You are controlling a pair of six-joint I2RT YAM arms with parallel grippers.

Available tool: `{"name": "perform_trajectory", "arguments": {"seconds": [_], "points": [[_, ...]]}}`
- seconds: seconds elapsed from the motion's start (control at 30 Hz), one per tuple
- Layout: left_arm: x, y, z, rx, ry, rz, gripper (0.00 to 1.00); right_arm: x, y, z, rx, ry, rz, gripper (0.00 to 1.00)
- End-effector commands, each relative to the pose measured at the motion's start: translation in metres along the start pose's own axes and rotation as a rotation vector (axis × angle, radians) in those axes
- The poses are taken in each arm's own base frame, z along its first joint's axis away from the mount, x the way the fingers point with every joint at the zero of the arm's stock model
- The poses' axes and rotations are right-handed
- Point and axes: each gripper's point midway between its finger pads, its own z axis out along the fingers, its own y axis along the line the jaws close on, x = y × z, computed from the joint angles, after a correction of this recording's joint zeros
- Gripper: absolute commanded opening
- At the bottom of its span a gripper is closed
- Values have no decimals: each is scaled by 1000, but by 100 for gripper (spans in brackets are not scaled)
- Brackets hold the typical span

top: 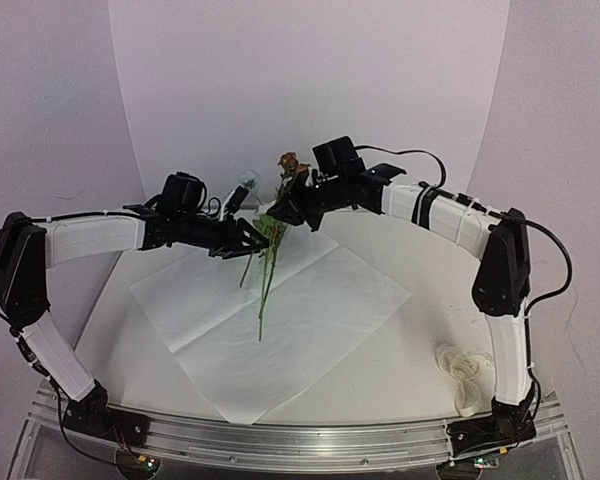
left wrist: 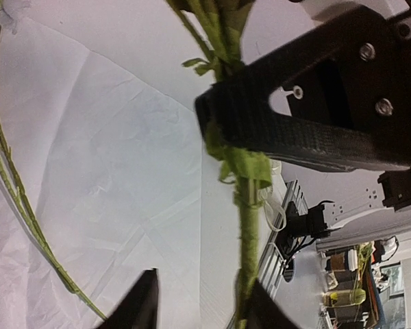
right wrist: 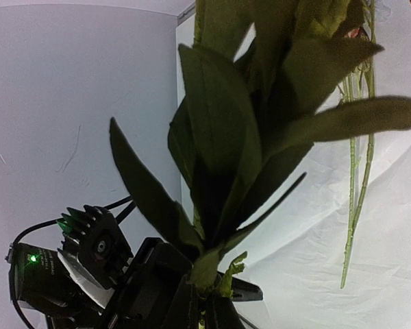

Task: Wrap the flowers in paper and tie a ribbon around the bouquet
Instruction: Pass from the right arm to the left, then place the fake flower on the flattened wrapping paper.

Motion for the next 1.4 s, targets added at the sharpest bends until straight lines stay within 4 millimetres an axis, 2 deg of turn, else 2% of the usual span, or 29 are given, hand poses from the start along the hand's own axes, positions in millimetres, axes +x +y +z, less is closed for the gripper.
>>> {"name": "perform_trajectory", "arguments": {"seconds": [0.0, 0.03, 0.13, 0.2, 0.3, 0.4, 0.5, 0.57, 0.6, 0.7, 0.9, 1.07, 1.27, 1.33, 1.37], "points": [[-12, -9, -4, -2, -30, 28, 10, 9, 22, -4, -64, 63, -57, 0], [-12, -5, -2, -18, -31, 20, 2, 12, 19, -5, -52, 73, -69, 0], [-16, 14, -2, -125, -67, -10, 0, 18, 8, -12, -2, 87, -112, 25], [-19, 28, -1, -212, -93, -34, 0, 20, -7, -21, 69, 80, -155, 41], [-20, 50, 2, -364, -128, -74, 0, 22, -34, -44, 197, 47, -206, 64], [-20, 56, 12, -474, -152, -63, 0, 15, -69, -77, 358, -22, -245, 75], [-16, 57, 29, -579, -156, -39, 0, 14, -105, -111, 519, -75, -276, 80], [-17, 61, 39, -672, -169, -21, 0, 16, -122, -125, 585, -94, -295, 82], [-12, 65, 45, -709, -150, -29, 0, 18, -130, -131, 610, -95, -296, 83], [-4, 78, 64, -804, -129, -46, 0, 23, -148, -147, 663, -97, -303, 84], [9, 103, 83, -928, -104, -98, 0, 34, -174, -173, 726, -101, -321, 87], [24, 117, 94, -952, -62, -119, 0, 40, -196, -174, 766, -74, -305, 88], [42, 130, 100, -962, -17, -136, 0, 36, -215, -160, 786, -45, -270, 88], [46, 133, 103, -961, -6, -142, 2, 35, -220, -156, 788, -37, -253, 88], [47, 134, 104, -960, -2, -145, 7, 35, -223, -154, 789, -32, -245, 88]]}}
